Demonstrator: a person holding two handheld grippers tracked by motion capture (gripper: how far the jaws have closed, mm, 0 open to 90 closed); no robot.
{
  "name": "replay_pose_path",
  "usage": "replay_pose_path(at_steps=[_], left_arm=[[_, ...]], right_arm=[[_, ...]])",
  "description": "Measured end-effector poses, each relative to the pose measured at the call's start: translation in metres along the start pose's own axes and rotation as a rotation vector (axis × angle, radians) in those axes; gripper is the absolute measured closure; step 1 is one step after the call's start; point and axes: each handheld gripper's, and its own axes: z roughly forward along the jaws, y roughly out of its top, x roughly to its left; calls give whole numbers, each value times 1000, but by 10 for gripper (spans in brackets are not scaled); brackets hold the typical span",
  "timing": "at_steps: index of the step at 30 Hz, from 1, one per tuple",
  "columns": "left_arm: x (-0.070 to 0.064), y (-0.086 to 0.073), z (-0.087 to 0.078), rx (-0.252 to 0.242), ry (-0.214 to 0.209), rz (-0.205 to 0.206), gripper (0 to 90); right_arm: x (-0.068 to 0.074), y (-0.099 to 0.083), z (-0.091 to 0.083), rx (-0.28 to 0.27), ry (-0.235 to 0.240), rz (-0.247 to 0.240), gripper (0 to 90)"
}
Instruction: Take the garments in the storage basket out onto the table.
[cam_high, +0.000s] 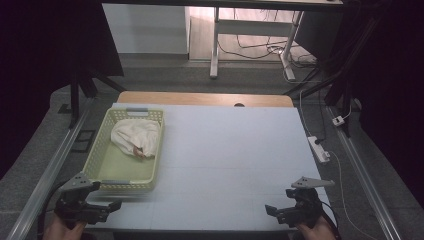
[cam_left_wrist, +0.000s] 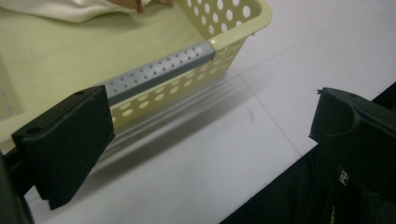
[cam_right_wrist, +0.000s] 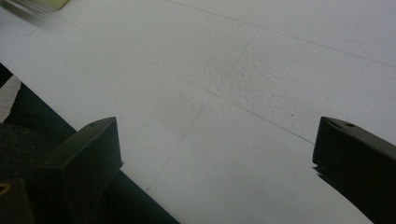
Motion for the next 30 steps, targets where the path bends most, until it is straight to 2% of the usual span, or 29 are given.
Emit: replay_pose_path(at_steps=[10,18,30], left_arm=[[6,9,6,-12,-23,25,0],[10,21,17,19,-26,50,0],[18,39,31,19,-56,62,0]], right_arm=[[0,0,0,4,1,3,10],[0,0,1,8,8,3,11],[0,0,2,16,7,-1,10]])
